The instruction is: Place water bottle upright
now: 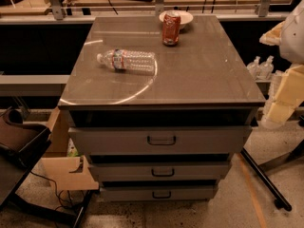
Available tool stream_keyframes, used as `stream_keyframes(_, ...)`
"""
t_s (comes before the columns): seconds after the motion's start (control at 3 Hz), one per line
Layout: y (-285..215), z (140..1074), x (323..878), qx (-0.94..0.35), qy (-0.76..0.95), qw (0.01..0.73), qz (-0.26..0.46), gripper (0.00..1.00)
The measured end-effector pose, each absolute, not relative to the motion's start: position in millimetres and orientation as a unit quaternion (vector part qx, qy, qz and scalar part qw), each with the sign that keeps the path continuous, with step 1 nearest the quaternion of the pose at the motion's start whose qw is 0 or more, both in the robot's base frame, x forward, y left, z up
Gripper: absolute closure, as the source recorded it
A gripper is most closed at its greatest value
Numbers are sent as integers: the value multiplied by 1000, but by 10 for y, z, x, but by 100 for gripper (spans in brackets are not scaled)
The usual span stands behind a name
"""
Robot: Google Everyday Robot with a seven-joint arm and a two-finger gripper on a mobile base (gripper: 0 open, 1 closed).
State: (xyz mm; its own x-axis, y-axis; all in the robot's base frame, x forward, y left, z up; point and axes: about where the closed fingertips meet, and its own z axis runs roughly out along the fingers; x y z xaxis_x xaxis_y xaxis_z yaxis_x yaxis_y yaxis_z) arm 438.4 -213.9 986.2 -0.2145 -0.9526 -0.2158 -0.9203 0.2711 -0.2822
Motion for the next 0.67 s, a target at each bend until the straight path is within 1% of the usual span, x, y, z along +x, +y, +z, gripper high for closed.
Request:
stream_keyframes(0.33, -2138, 9863, 4385, -602, 778, 175, -46, 0)
stream_keyframes(0.67, -1908, 9958, 4603, -600, 778, 175, -57, 0)
